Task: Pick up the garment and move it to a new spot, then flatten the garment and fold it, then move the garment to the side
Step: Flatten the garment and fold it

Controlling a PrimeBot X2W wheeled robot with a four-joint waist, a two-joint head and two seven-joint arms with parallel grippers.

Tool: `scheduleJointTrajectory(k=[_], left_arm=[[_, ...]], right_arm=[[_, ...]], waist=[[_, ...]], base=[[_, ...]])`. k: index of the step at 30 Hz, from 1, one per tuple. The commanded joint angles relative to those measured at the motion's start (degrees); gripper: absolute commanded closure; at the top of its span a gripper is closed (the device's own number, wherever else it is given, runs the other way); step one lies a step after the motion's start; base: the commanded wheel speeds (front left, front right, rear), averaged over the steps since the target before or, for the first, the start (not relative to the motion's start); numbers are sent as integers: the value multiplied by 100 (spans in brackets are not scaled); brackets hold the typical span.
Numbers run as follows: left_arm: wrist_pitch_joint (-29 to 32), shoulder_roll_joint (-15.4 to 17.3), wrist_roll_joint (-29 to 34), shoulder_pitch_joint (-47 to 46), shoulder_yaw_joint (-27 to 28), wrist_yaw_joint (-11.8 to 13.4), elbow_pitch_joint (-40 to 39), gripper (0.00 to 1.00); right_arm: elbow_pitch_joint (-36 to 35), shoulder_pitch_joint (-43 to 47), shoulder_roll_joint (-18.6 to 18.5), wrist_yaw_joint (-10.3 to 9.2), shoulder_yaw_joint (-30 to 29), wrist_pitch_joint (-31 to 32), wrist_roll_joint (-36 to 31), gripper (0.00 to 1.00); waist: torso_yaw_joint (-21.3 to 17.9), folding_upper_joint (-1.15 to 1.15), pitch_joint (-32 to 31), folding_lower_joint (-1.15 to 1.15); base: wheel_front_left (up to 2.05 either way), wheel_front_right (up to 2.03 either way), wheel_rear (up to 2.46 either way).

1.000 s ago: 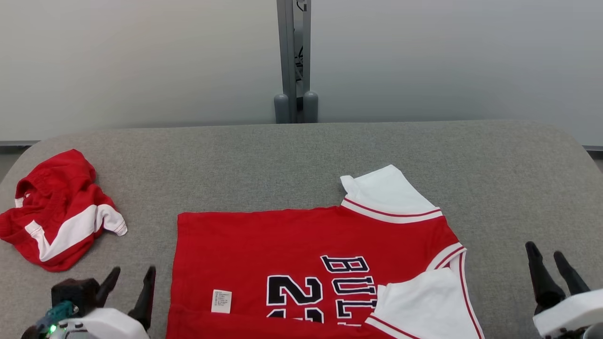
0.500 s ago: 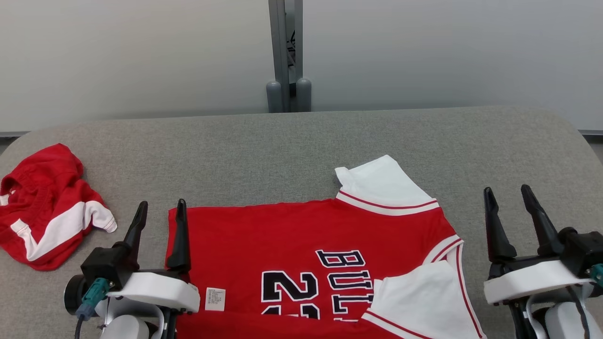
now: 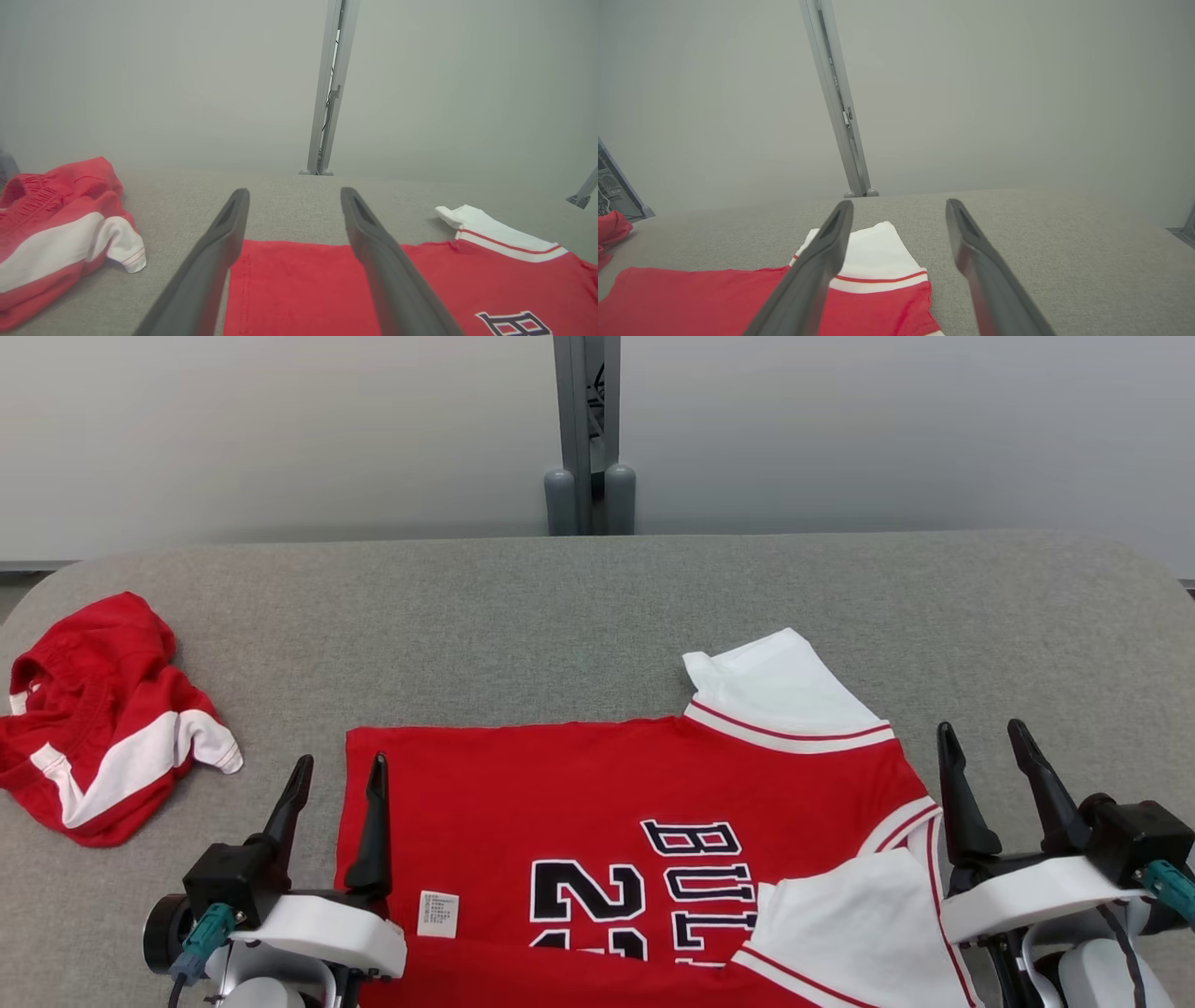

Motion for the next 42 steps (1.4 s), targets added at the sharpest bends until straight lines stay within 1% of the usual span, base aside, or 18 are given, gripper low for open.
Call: scheduleJointTrajectory(k=[1,3,5,6,7,12,13,14,17,21,26,30,33,35,36,37,42], left_arm=[[-18,17,31,-102,28,-37,18,0],[-19,10,-41,-167,43,-70,144,0],[-18,5,68,-272,16,-37,324,0],[-18,52,259,-583,24,19,770,0],[0,269,409,-1080,13,27,1434,0],[371,634,562,-2033,-74,-63,2550,0],[578,735,614,-2326,-146,-135,2932,0],[656,792,629,-2467,-182,-179,3104,0],[833,877,720,-2756,-326,-267,3508,0],[857,922,777,-3044,-496,-371,3891,0],[926,898,855,-3255,-613,-322,4240,0],[843,837,888,-3409,-700,-279,4466,0],[759,816,894,-3531,-754,-297,4627,0],[746,789,908,-3569,-809,-333,4749,64],[741,788,911,-3595,-835,-346,4800,98],[710,800,904,-3618,-852,-363,4838,100],[539,700,829,-3738,-915,-404,4985,100]], right_arm=[[17,-63,-60,1,-25,-32,14,0],[71,-179,-133,1,-29,-31,40,0],[85,-253,-146,1,-27,-31,55,0],[58,-361,-153,1,23,-31,67,0],[29,-472,-136,1,122,-31,113,0],[-42,-590,-96,1,204,-32,189,0],[-32,-606,-99,1,242,-32,217,0],[-28,-609,-97,1,255,-32,240,0],[-20,-660,-89,1,259,-32,263,0],[-29,-683,-96,1,211,-32,308,0],[-50,-711,-116,1,195,-32,322,0],[-45,-694,-130,1,188,-32,302,0],[-24,-711,-138,1,175,-32,282,0],[-11,-722,-142,1,164,-32,277,0],[-4,-731,-143,1,159,-32,276,0],[-2,-739,-144,1,158,-32,272,0],[68,-799,-233,1,149,-33,245,0]], waist=[[55,0,64,0],[130,0,185,0],[162,0,287,0],[142,0,459,0],[60,0,656,0],[-102,0,925,0],[-174,0,989,0],[-205,0,1018,0],[-282,0,1091,0],[-324,0,1165,0],[-328,0,1242,0],[-326,0,1296,0],[-321,0,1323,0],[-316,0,1330,0],[-312,0,1331,0],[-305,0,1332,0],[-215,0,1342,0]], base=[[0,0,0],[0,0,0],[0,0,0],[0,0,0],[0,0,0],[0,0,0],[0,0,0],[0,0,0],[0,0,0],[0,0,0],[0,0,0],[0,0,0],[0,0,0],[0,0,0],[0,0,0],[0,0,0],[0,0,0]])
